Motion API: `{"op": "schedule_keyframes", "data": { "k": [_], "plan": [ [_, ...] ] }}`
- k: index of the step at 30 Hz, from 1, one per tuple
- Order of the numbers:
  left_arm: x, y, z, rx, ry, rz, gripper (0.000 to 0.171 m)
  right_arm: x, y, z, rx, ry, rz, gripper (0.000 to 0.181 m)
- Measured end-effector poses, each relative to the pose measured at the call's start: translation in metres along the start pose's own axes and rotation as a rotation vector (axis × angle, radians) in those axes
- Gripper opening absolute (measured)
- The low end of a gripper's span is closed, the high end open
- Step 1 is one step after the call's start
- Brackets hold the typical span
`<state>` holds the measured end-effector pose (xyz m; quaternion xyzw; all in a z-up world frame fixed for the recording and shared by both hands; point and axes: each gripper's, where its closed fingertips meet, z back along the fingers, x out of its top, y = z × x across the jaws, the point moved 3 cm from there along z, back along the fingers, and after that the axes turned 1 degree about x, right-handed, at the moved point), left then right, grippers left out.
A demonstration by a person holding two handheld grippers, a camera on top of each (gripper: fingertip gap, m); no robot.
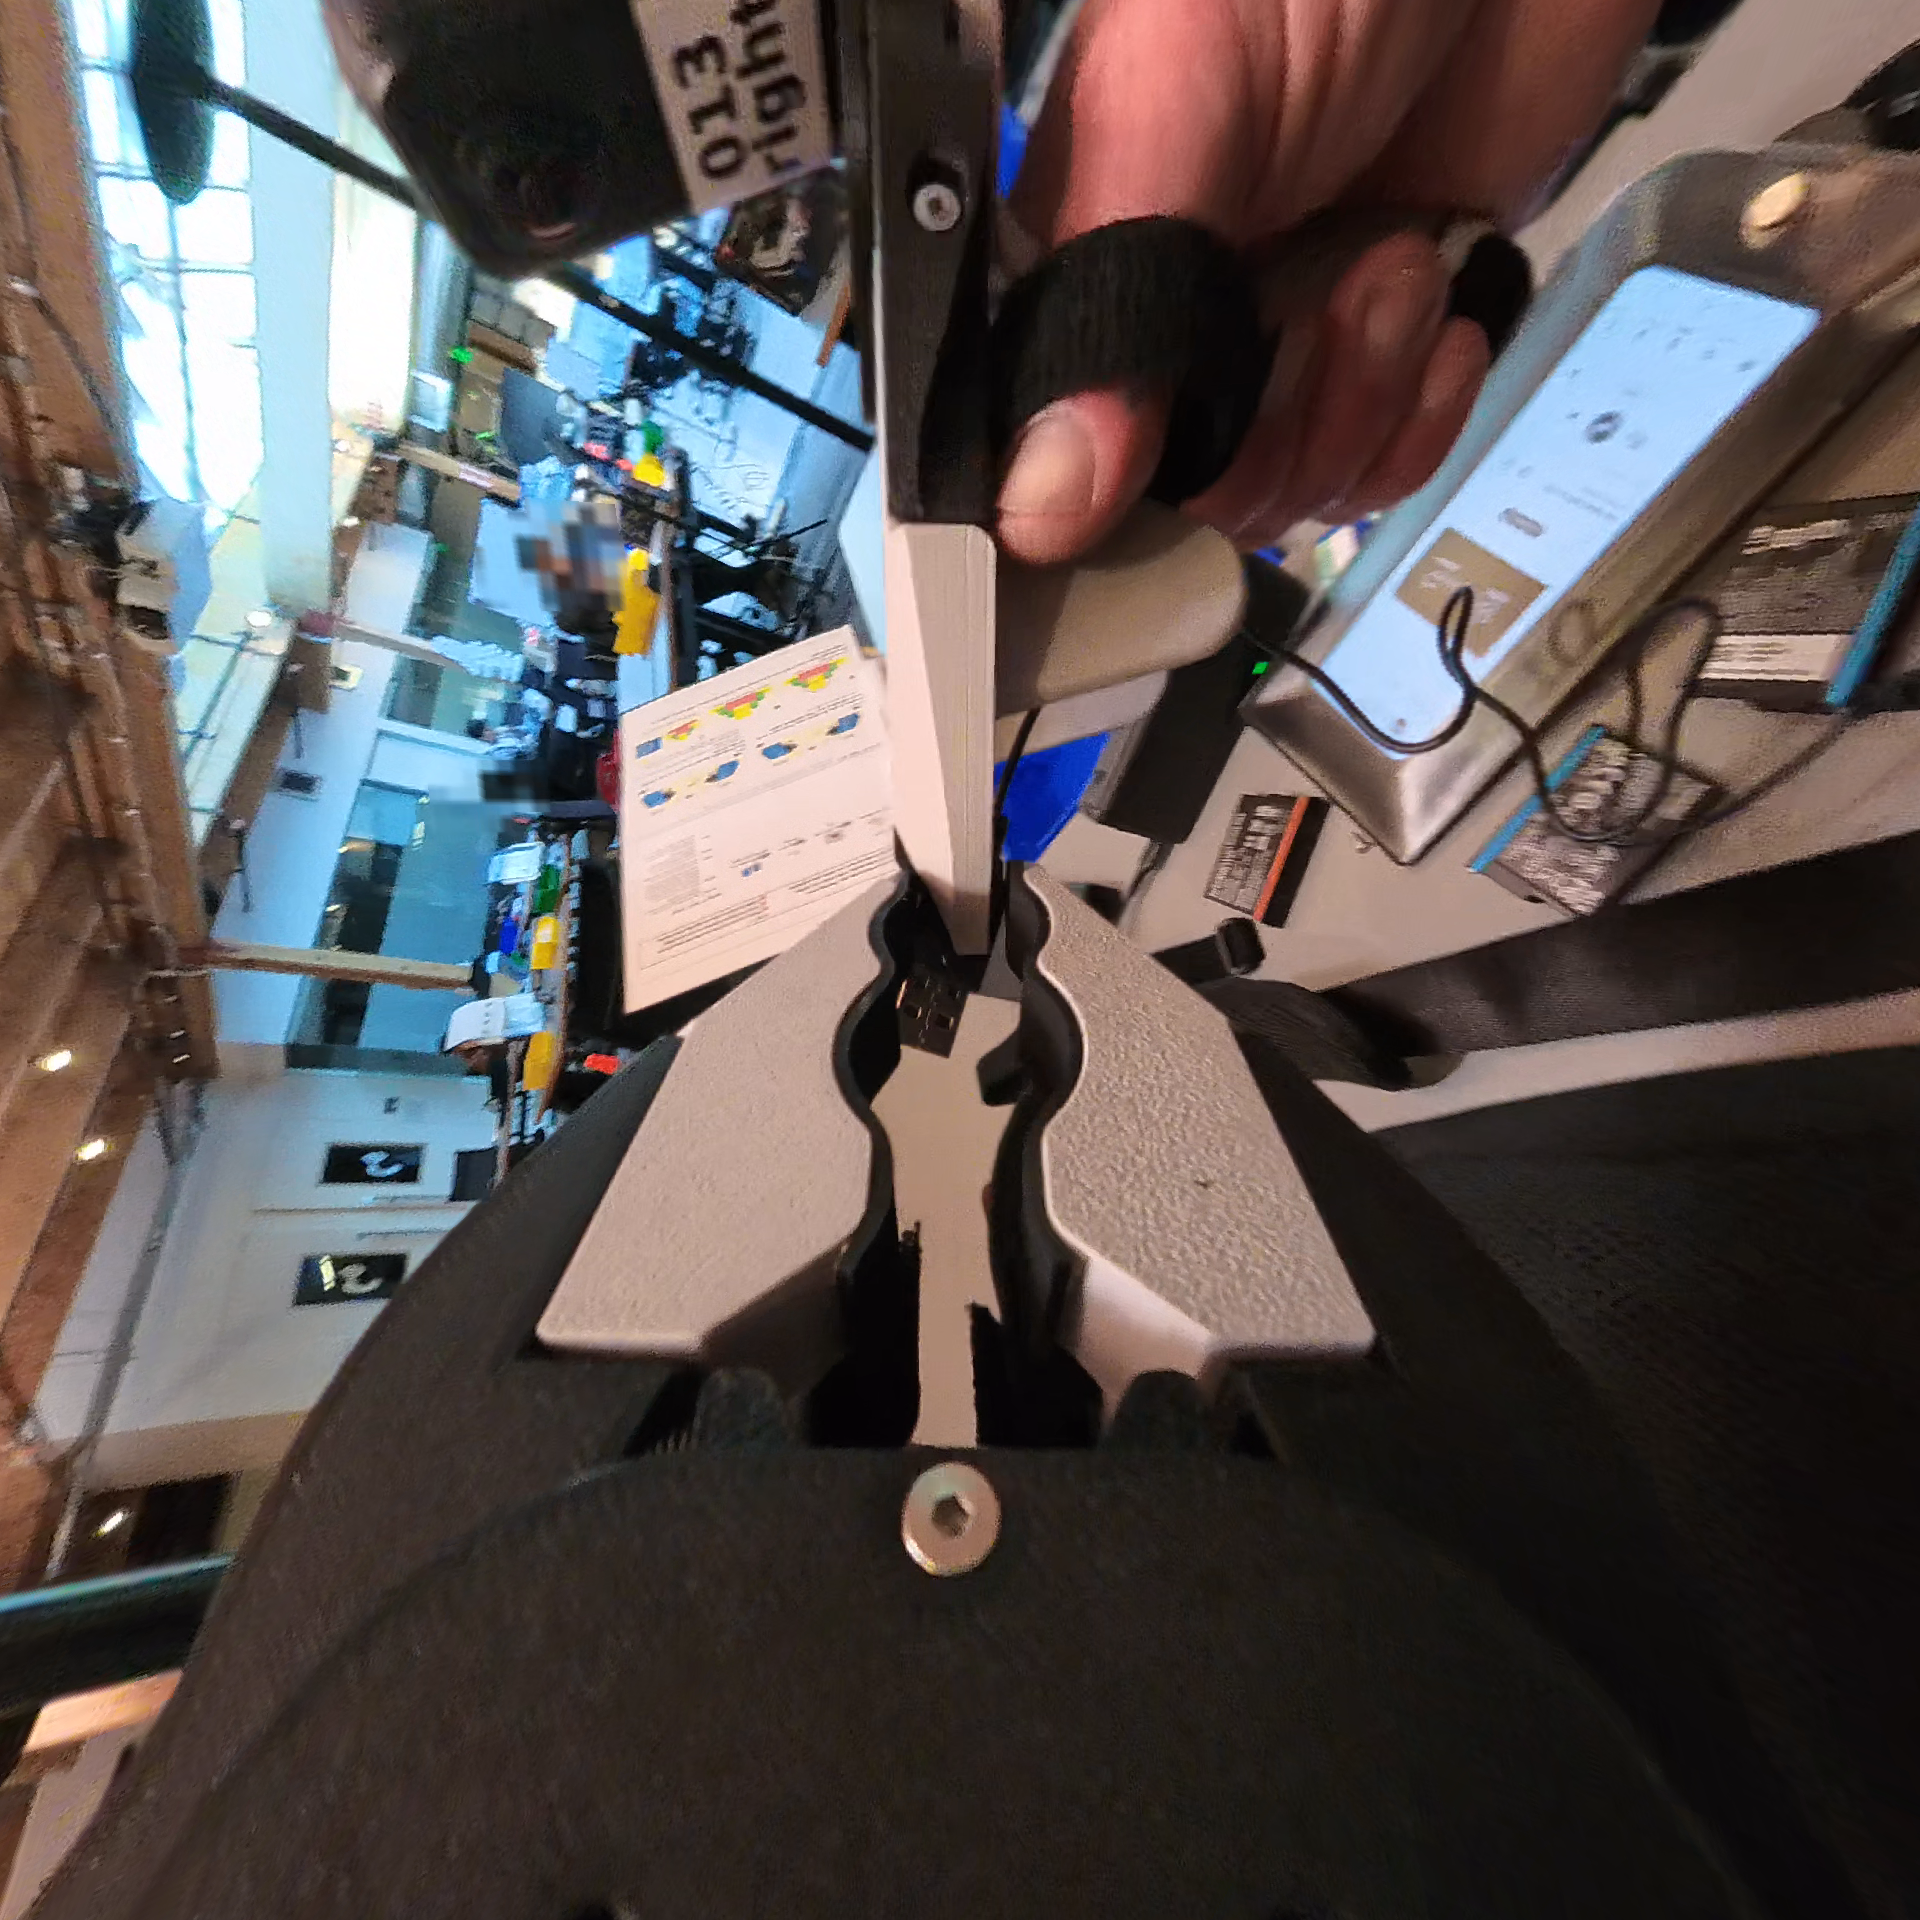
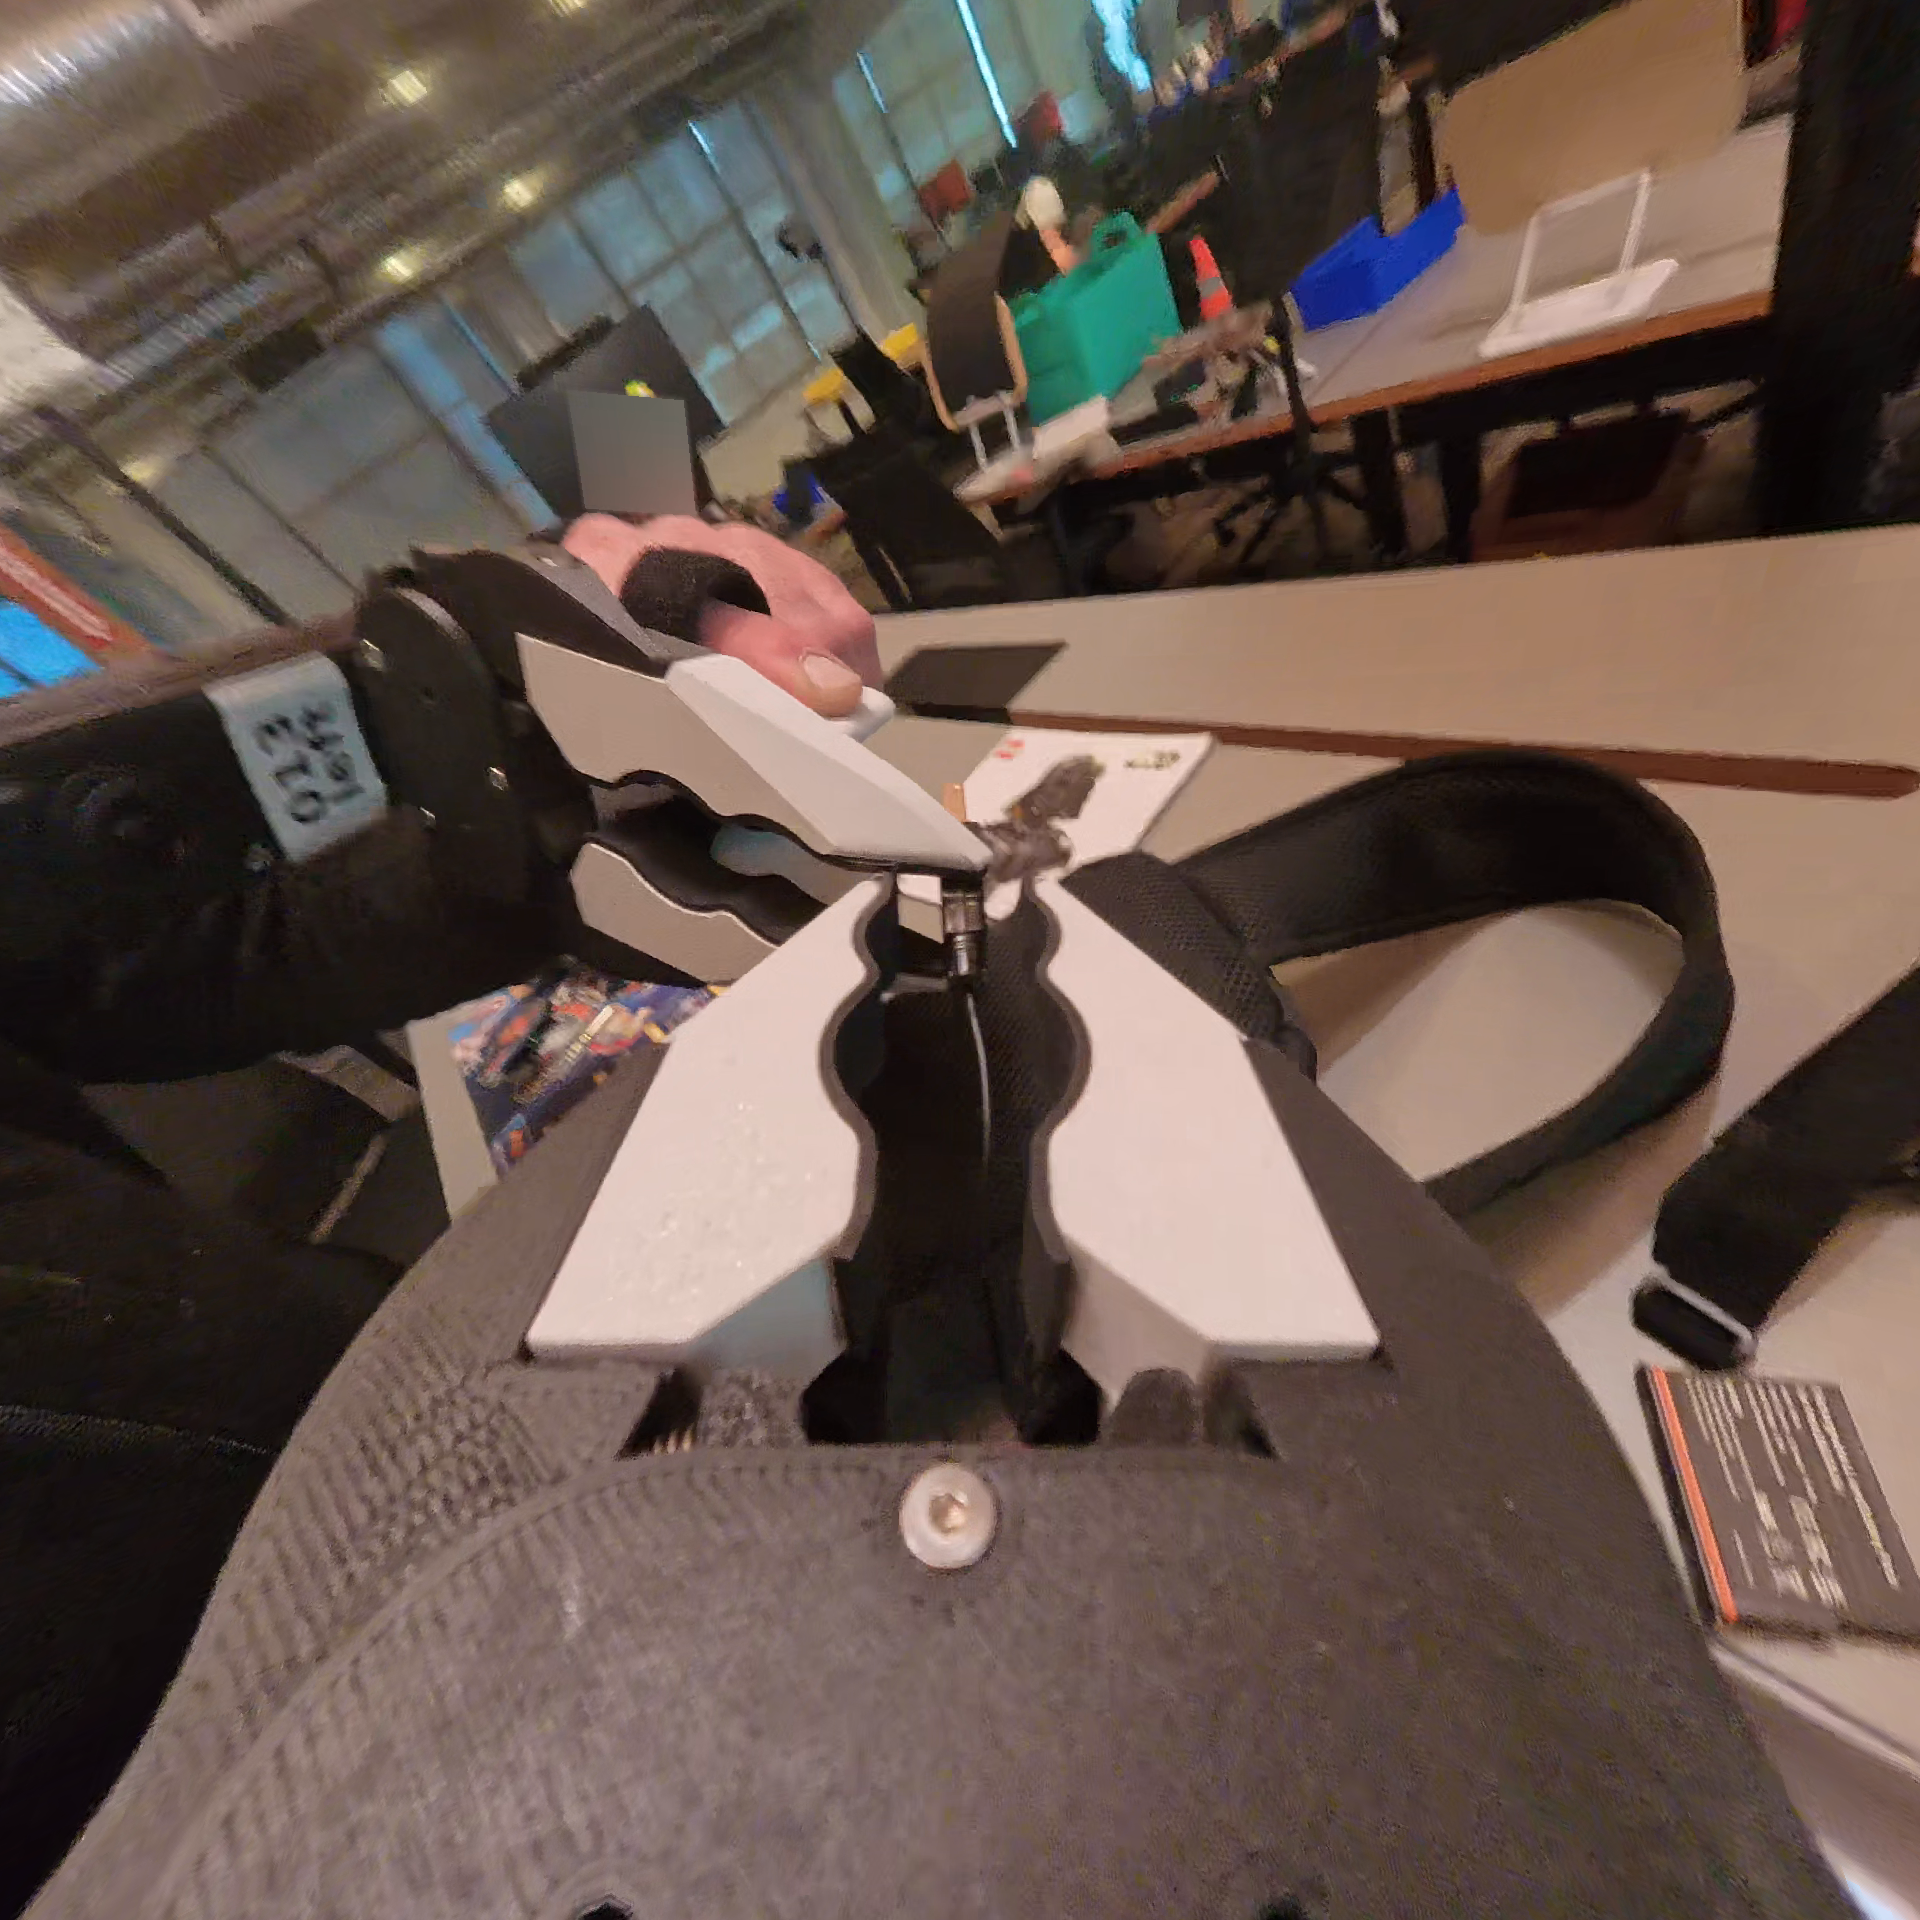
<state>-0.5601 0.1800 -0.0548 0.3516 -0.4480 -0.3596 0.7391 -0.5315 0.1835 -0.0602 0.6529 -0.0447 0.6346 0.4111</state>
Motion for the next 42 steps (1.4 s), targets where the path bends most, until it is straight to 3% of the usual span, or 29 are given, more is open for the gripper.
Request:
{"op": "schedule_keyframes", "data": {
  "k": [1, 7, 12, 17, 25, 31, 36, 42],
  "plan": [
    [-0.001, 0.003, -0.004, 0.020, -0.004, 0.013, 0.013, 0.003, -0.004, 0.002, 0.020, -0.023, -0.013, 0.007],
    [-0.002, 0.013, -0.040, -0.009, -0.035, 0.076, 0.017, 0.007, -0.038, 0.023, 0.040, -0.069, -0.041, 0.004],
    [-0.020, 0.042, -0.067, -0.142, -0.056, 0.108, 0.053, 0.000, -0.073, 0.059, -0.034, -0.109, -0.058, 0.005],
    [-0.080, 0.047, -0.137, -0.325, 0.101, -0.165, 0.067, -0.017, -0.100, 0.088, -0.088, -0.141, -0.091, 0.004],
    [-0.136, 0.010, -0.242, -0.640, 0.133, -0.599, 0.089, -0.043, -0.116, 0.104, -0.120, -0.183, -0.100, 0.004],
    [-0.153, -0.012, -0.263, -0.859, 0.108, -0.768, 0.098, -0.057, -0.119, 0.116, -0.108, -0.233, -0.103, 0.004],
    [-0.167, -0.033, -0.270, -0.956, 0.103, -0.920, 0.103, -0.068, -0.124, 0.118, -0.091, -0.261, -0.119, 0.004],
    [-0.180, -0.043, -0.275, -1.008, 0.090, -0.940, 0.096, -0.071, -0.129, 0.121, -0.082, -0.280, -0.124, 0.004]
  ]
}}
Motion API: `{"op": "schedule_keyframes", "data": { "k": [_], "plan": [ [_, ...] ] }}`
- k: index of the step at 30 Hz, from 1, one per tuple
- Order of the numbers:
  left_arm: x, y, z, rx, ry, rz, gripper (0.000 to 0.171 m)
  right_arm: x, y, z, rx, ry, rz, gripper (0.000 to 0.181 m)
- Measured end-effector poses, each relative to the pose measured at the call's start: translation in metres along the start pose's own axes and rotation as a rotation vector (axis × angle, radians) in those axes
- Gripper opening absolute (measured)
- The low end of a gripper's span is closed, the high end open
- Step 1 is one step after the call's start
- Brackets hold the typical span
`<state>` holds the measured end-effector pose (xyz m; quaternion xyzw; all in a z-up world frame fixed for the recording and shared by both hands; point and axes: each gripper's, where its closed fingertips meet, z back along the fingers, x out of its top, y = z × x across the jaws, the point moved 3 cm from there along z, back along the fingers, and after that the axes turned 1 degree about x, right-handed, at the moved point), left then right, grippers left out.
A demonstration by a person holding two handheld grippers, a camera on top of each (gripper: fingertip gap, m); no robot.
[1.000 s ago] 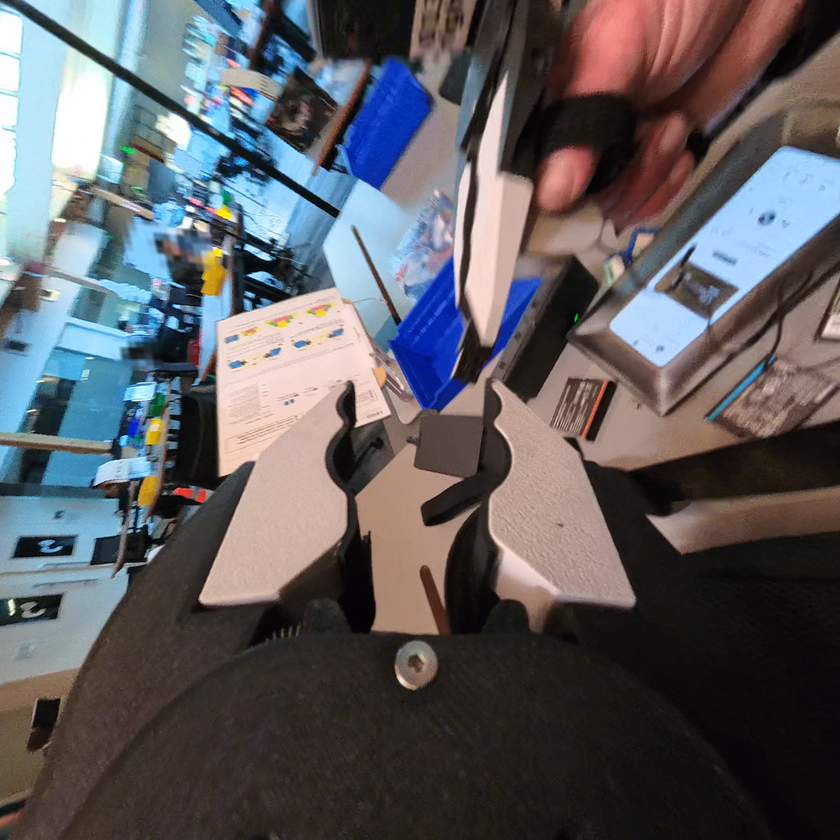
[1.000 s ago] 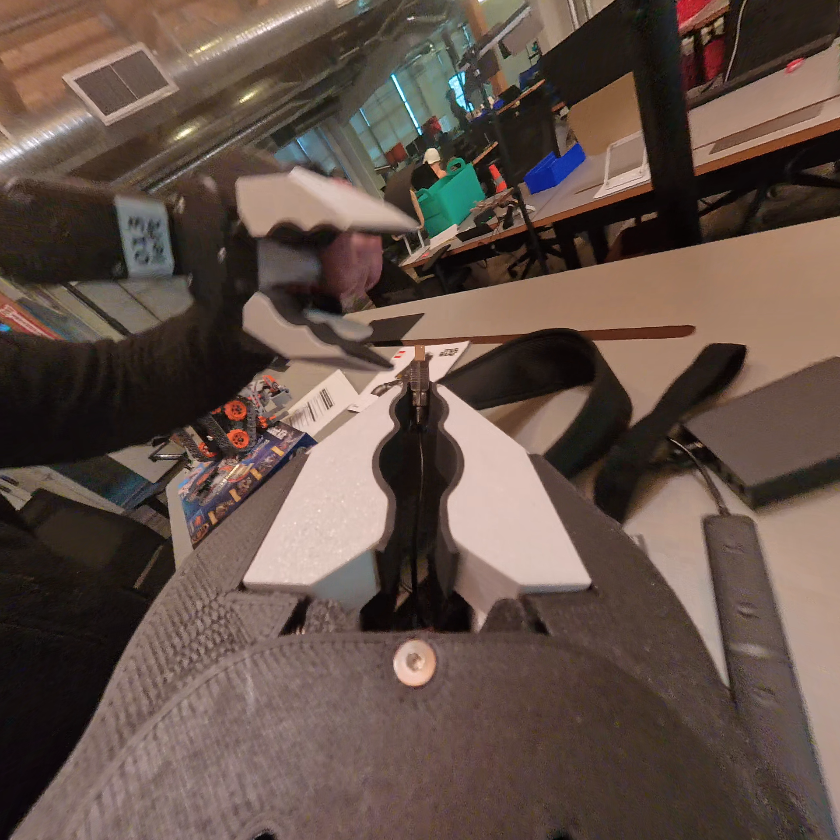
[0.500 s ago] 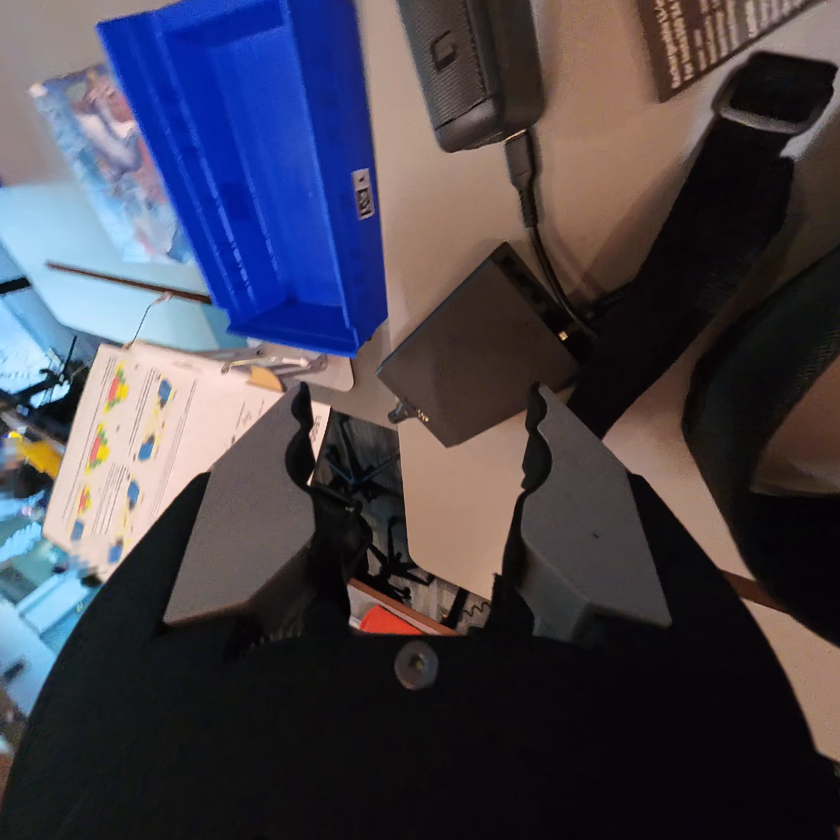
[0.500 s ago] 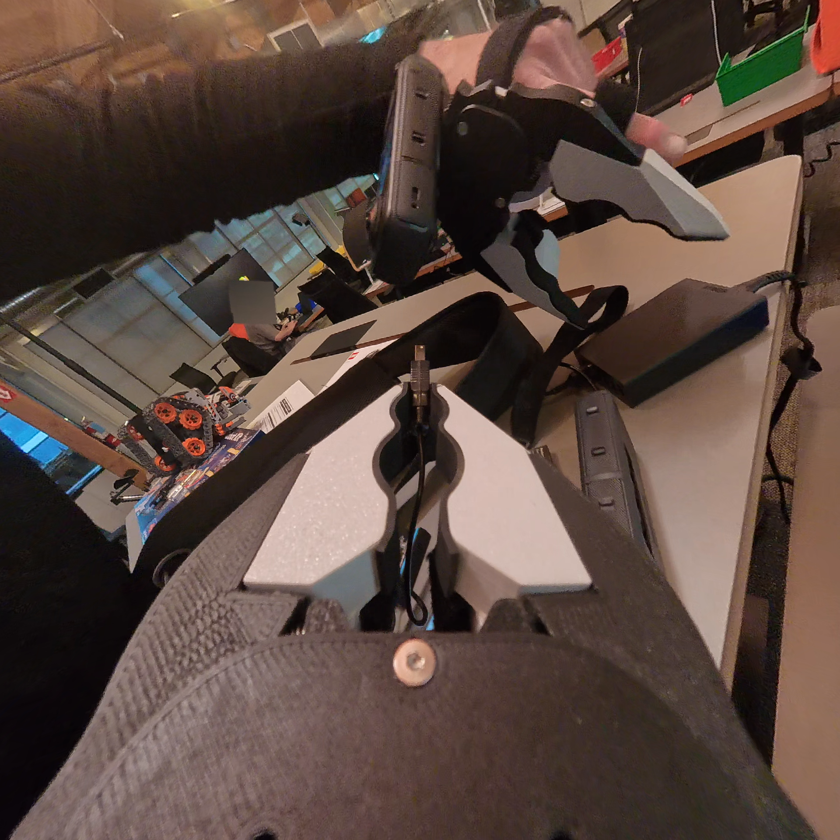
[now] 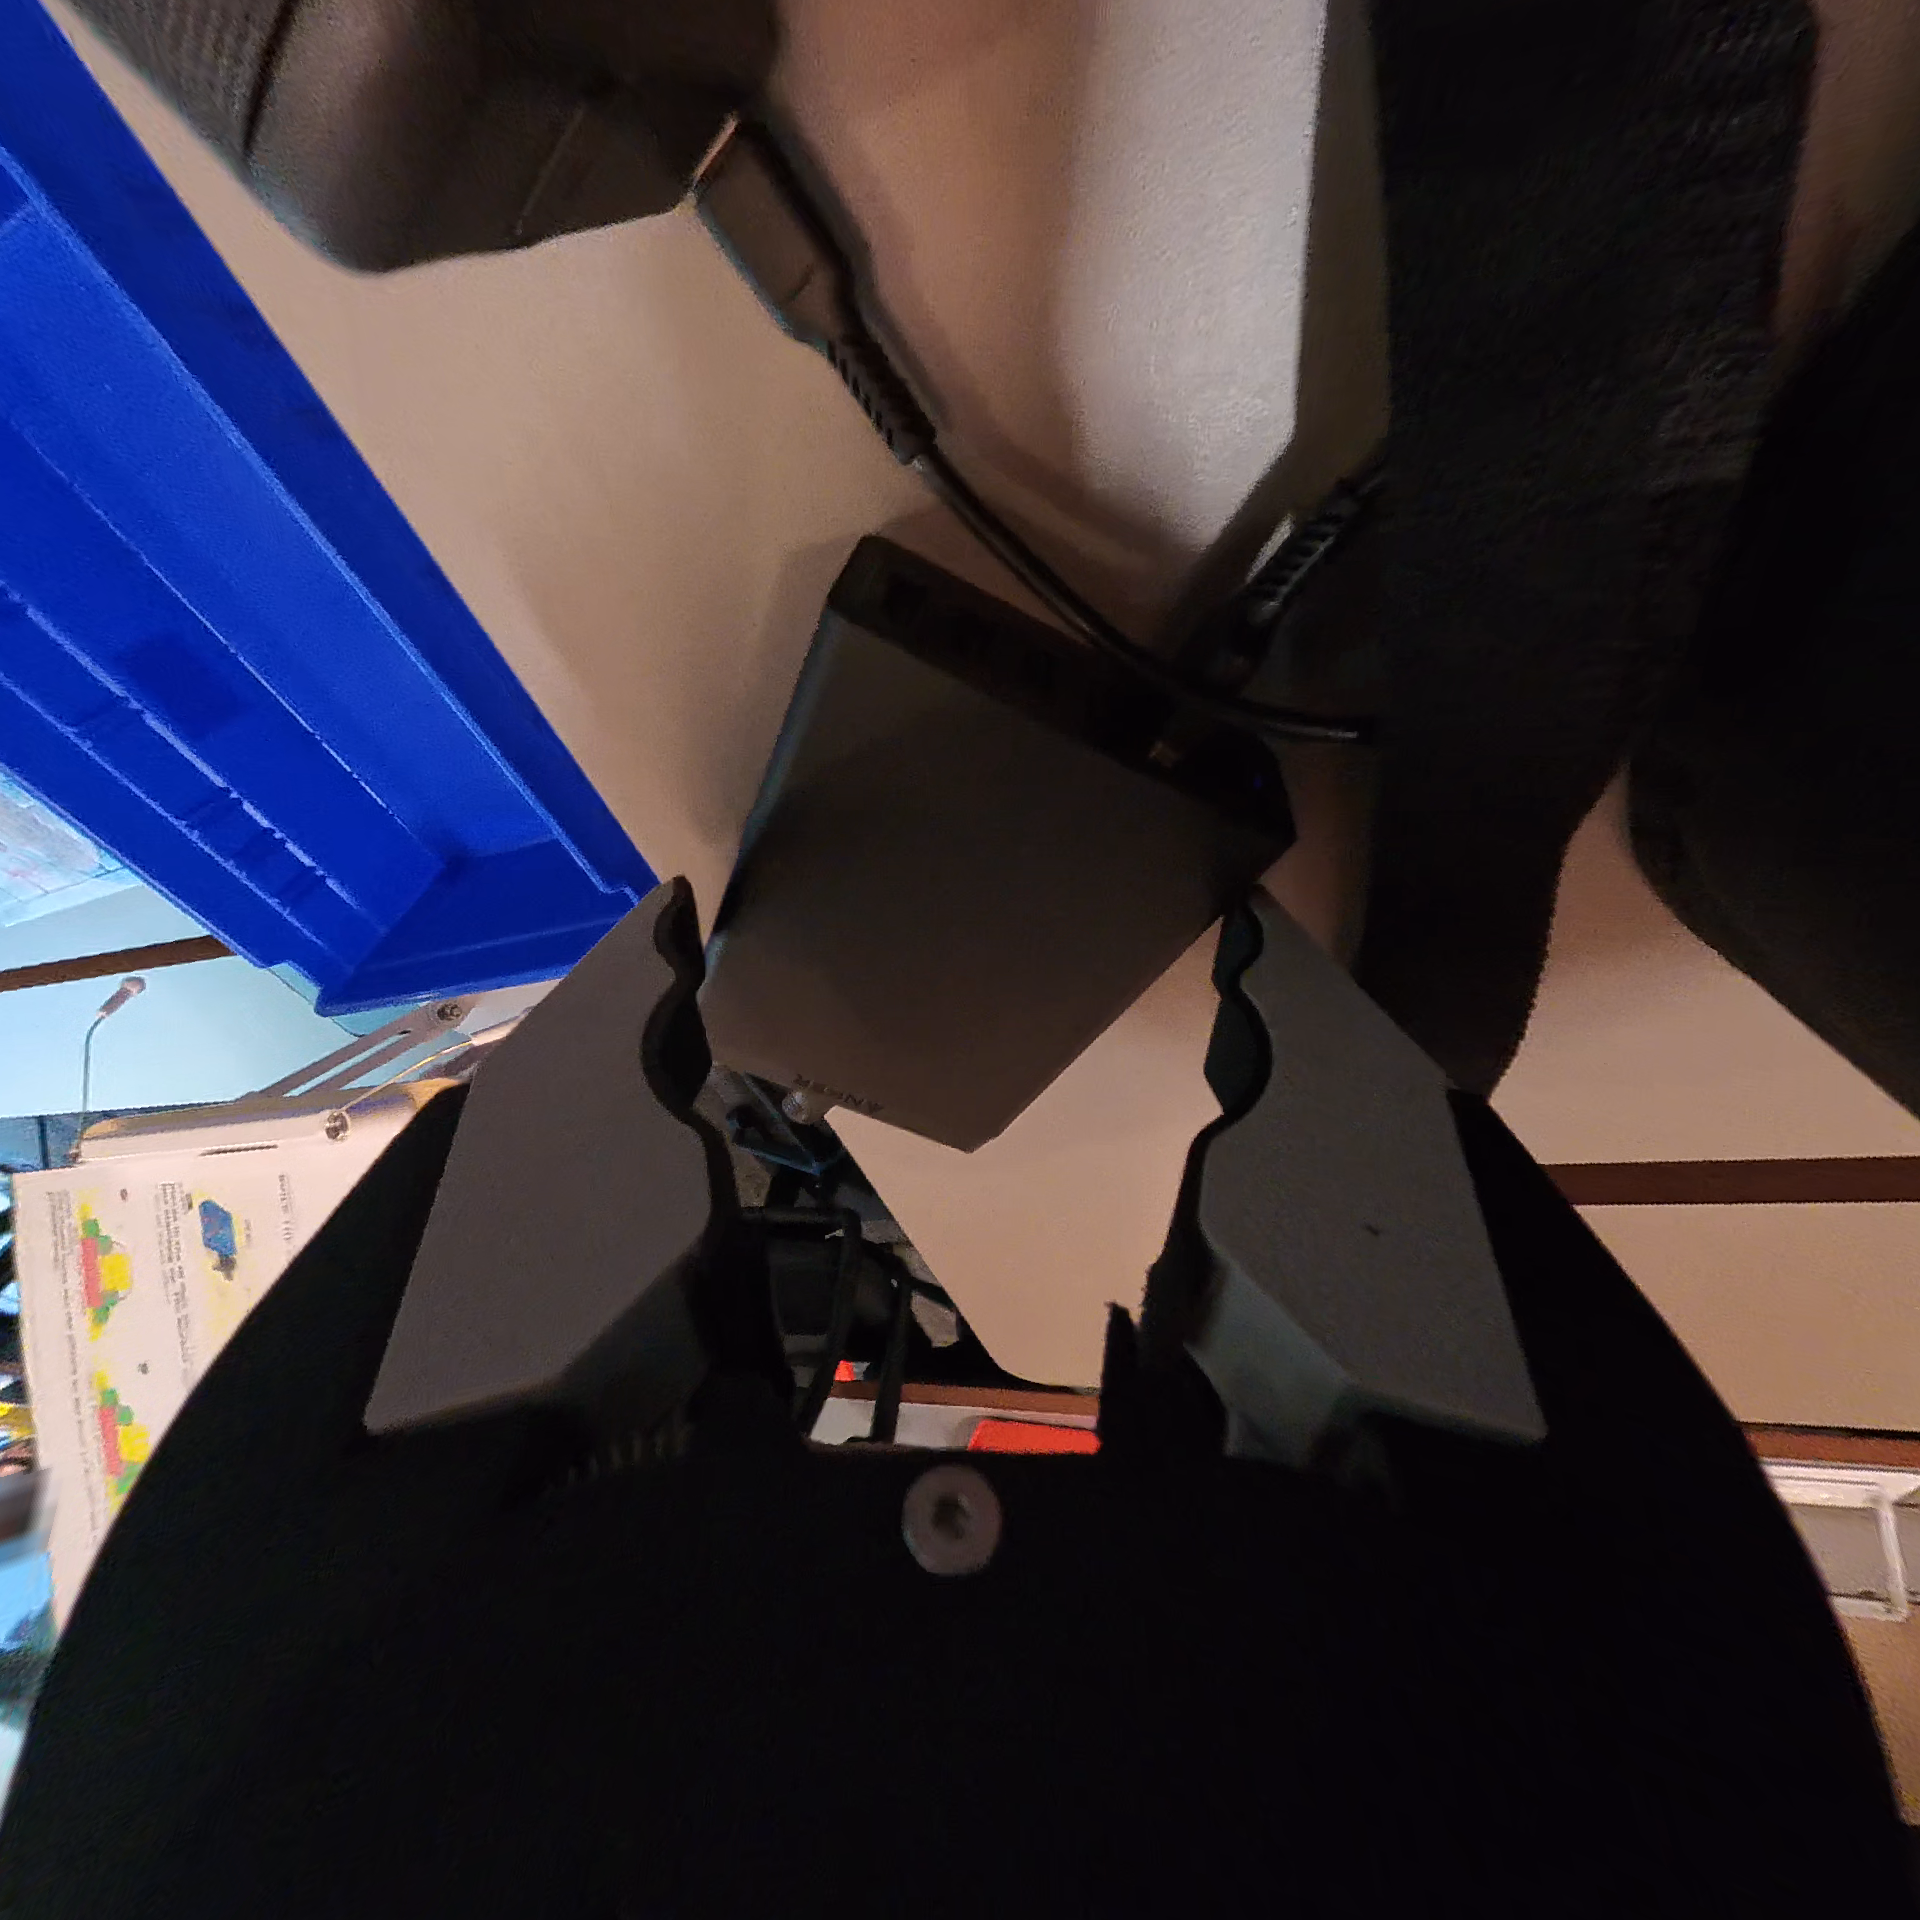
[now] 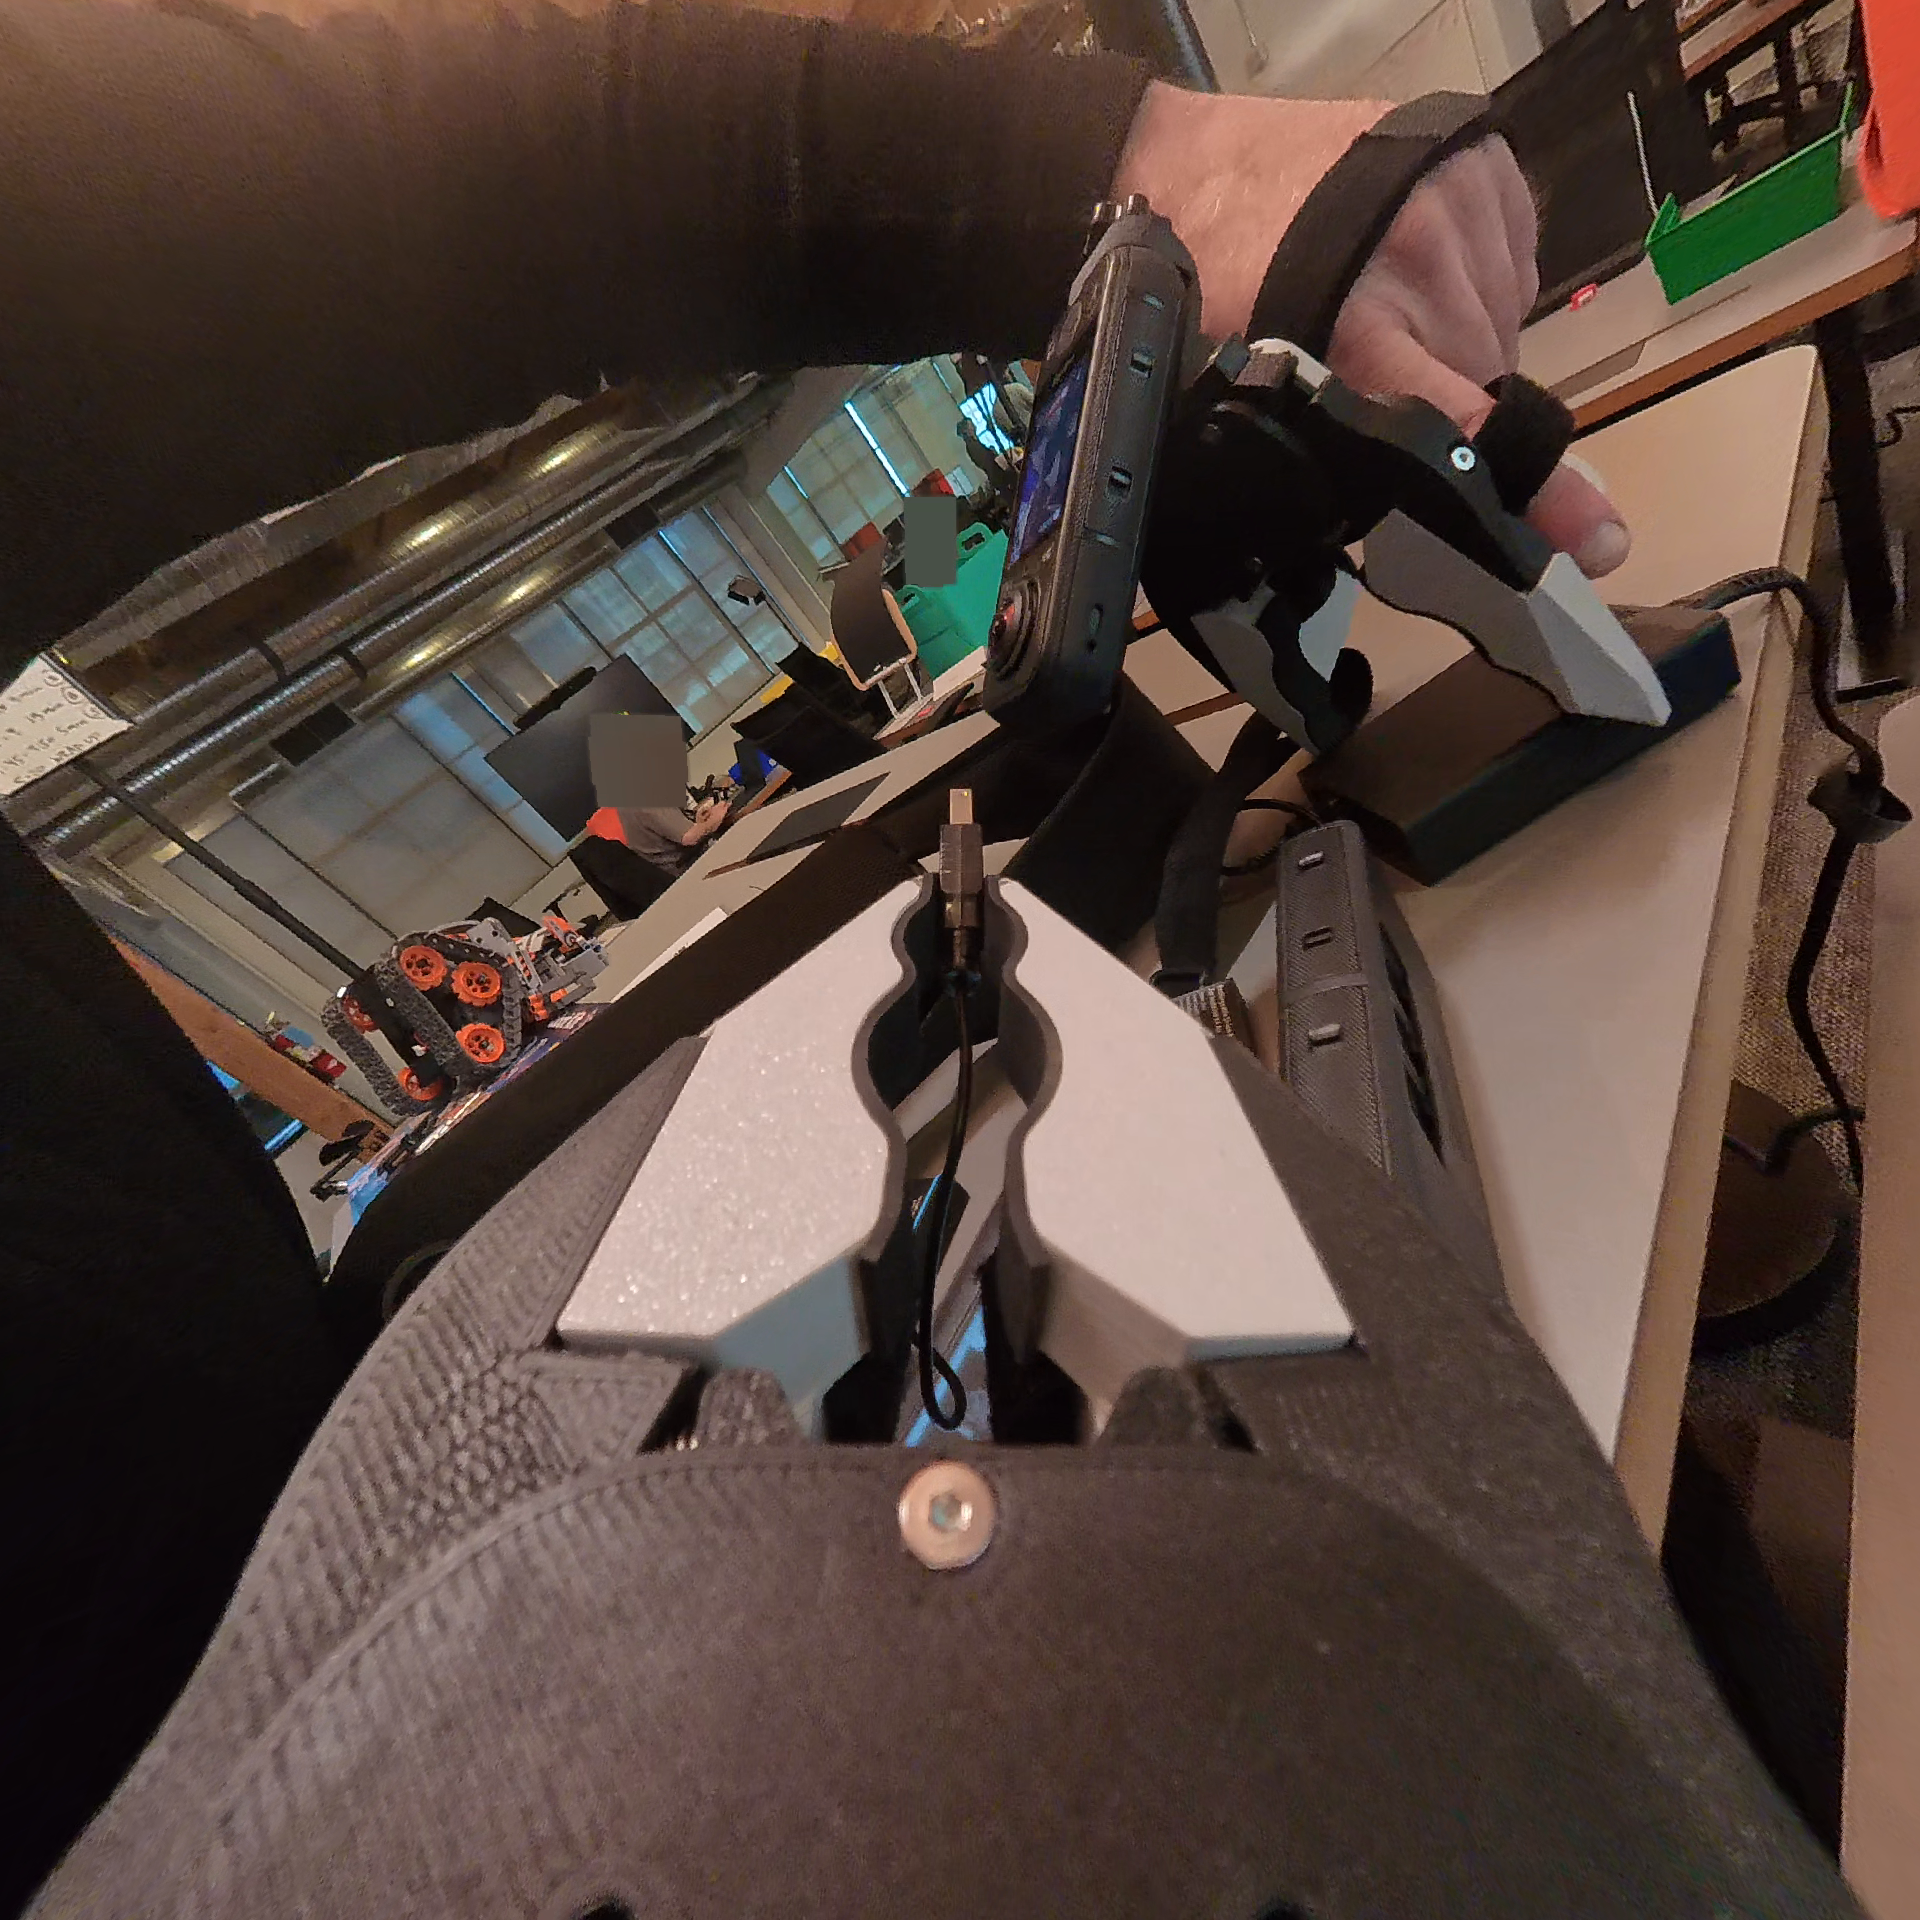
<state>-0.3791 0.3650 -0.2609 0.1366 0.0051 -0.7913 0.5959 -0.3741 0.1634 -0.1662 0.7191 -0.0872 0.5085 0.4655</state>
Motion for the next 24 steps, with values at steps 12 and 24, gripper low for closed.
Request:
{"op": "schedule_keyframes", "data": {
  "k": [12, 24],
  "plan": [
    [-0.004, -0.001, 0.003, 0.046, -0.054, 0.116, 0.090, -0.001, -0.006, -0.001, -0.036, 0.024, 0.018, 0.005],
    [-0.007, 0.008, 0.006, 0.141, -0.134, 0.283, 0.089, 0.022, -0.012, 0.000, -0.115, 0.066, 0.054, 0.005]
  ]
}}
